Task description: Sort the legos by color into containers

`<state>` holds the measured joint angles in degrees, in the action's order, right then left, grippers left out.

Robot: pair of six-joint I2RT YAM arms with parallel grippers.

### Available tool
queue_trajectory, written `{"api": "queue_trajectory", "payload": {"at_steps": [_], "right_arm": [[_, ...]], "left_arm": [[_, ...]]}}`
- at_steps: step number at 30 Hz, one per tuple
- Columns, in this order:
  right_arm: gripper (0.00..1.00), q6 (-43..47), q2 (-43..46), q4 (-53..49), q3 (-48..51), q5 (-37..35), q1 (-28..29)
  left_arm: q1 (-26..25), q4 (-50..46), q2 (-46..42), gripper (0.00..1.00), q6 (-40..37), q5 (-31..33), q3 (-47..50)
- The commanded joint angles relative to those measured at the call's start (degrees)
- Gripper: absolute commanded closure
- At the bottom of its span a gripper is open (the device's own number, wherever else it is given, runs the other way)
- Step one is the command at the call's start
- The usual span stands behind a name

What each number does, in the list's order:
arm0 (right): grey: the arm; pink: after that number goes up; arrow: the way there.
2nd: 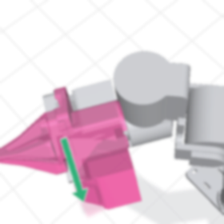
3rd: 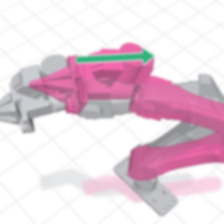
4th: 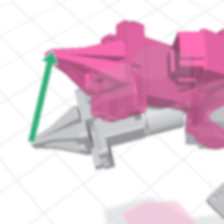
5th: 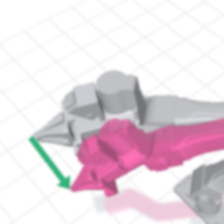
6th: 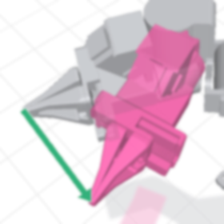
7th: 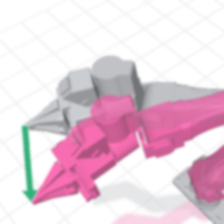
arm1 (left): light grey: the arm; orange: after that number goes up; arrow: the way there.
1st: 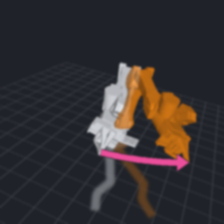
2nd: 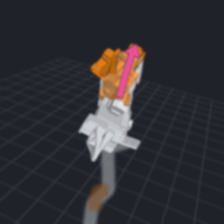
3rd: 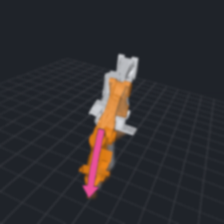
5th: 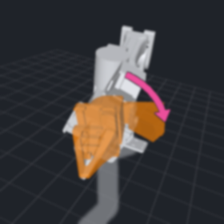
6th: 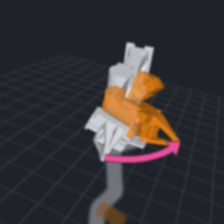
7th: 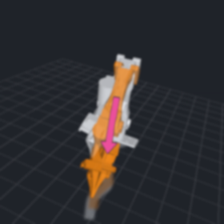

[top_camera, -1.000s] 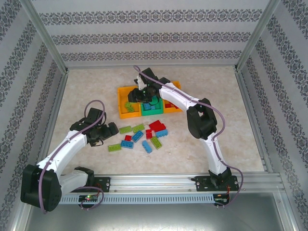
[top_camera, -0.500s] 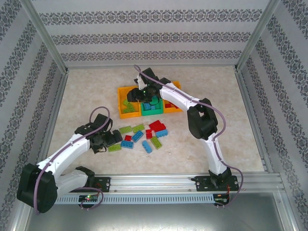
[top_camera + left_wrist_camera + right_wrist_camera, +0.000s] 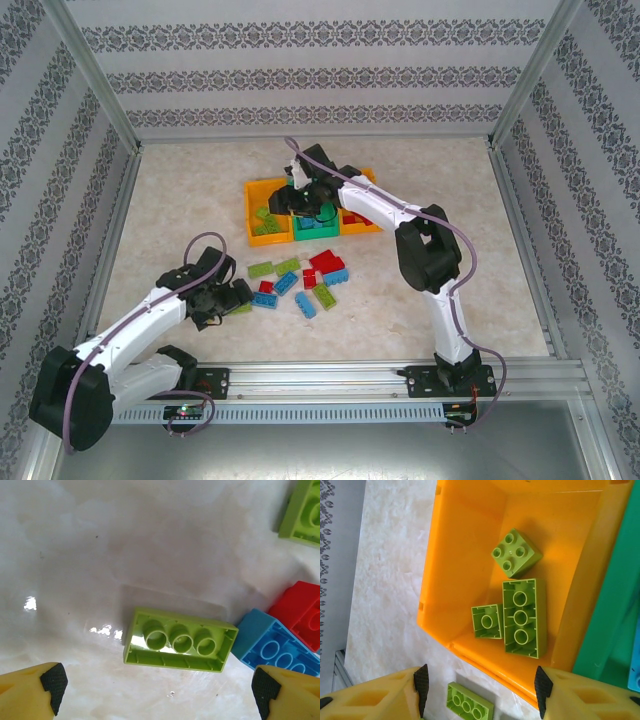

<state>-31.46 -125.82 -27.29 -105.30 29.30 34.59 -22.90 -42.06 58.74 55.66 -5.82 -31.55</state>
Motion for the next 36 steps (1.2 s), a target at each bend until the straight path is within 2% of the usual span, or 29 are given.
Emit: {"api": "queue_trajectory", "payload": {"at_steps": [1,8,14,20,24,28,36], "right_arm": [[0.38,-0.5,2.2,0.8,1.3,0.5,-0.5],[0.38,-1.4,3.2,3.4,4.3,0.7,-0.8],[0.38,-1.9,3.9,5.6,6.1,1.5,-1.0],[0.38,-2.0,3.8,6.6,6.6,2.5,-1.3],[0.37,-2.7,4.1,8.1,7.8,3.5,-1.5],[0.37,-3.4,4.4,9.8,9.9,3.9,-1.7],[0.37,-4.2,5.3,11.6,12.6,4.4,-2.2]], "left_arm": [[-0.7,-1.6,-0.7,0.01,5.8,-1.4,1.2],[-1.1,-1.3,-3.3,0.0,16.6,-4.6,1.2],[-1.1,-2.1,-4.8,0.0,30.5,-4.3,1.1],[-1.2,1.7,-2.0,0.0,41.1,-3.3,1.3],[-1.1,4.8,2.1,0.0,44.6,-3.3,1.1],[-1.1,6.8,5.3,0.08,46.2,-2.9,0.8],[-1.1,9.3,9.4,0.14,47.5,-1.9,1.4]]}}
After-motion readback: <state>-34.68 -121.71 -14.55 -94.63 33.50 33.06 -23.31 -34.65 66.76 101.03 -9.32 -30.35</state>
